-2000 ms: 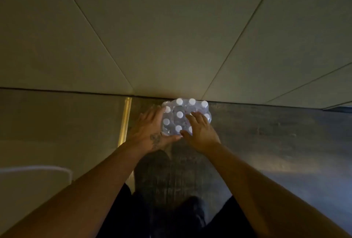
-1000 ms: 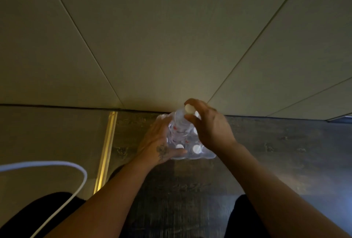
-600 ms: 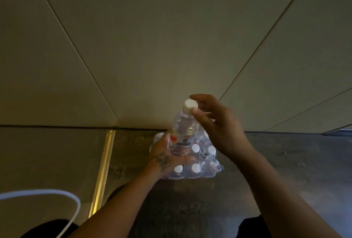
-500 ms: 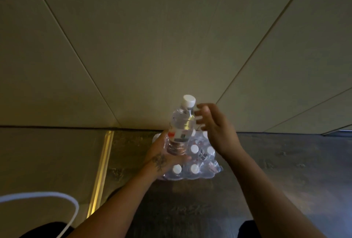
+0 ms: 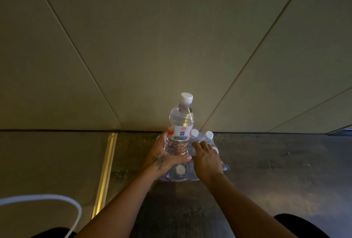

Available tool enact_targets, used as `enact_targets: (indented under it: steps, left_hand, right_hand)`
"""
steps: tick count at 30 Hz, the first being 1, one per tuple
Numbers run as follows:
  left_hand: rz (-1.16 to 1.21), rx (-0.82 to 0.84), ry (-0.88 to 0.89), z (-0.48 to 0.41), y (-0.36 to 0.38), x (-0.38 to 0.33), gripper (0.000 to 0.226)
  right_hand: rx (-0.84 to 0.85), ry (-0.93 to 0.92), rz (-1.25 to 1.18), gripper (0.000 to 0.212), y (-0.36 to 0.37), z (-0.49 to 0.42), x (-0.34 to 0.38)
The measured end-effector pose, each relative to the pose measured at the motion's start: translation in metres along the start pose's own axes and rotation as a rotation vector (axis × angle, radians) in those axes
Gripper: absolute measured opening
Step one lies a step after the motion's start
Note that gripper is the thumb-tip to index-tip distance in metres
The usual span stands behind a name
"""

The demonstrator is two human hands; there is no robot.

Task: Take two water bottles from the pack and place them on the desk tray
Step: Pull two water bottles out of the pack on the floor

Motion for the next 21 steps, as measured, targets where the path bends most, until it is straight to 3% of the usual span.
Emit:
enact_targets:
  steps: [4, 9, 14, 21]
  left_hand:
    - [0.001, -0.009, 0.003, 0.000, -0.001, -0.001, 0.105]
    - [0.018, -0.009, -0.011, 0.001, -0.007, -0.003, 0.095]
    - [0.095, -0.008, -0.001, 0.000, -0.014, -0.010, 0.110]
    - [0.221, 0.009, 0.033, 0.002, -0.019, -0.018, 0.130]
  right_hand:
    - [-0.035, 0.032, -0.032, 0.049, -0.001, -0.004, -0.001]
    - [-0.005, 0.023, -0.058, 0.053, -0.018, -0.005, 0.004]
    - [-0.276, -0.104, -0.088, 0.032, -0.084, 0.016, 0.019]
    - [-0.588, -0.240, -0.318, 0.042, -0.195, 0.043, 0.043]
Point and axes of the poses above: each hand's wrist, its own z-axis away from the middle knuckle, its own y-axis out of the palm, x = y × z, the point moved 3 cm from there along -z, towards the middle knuckle, and after that the axes turned 6 degrees about -z, right-handed, at the moved point
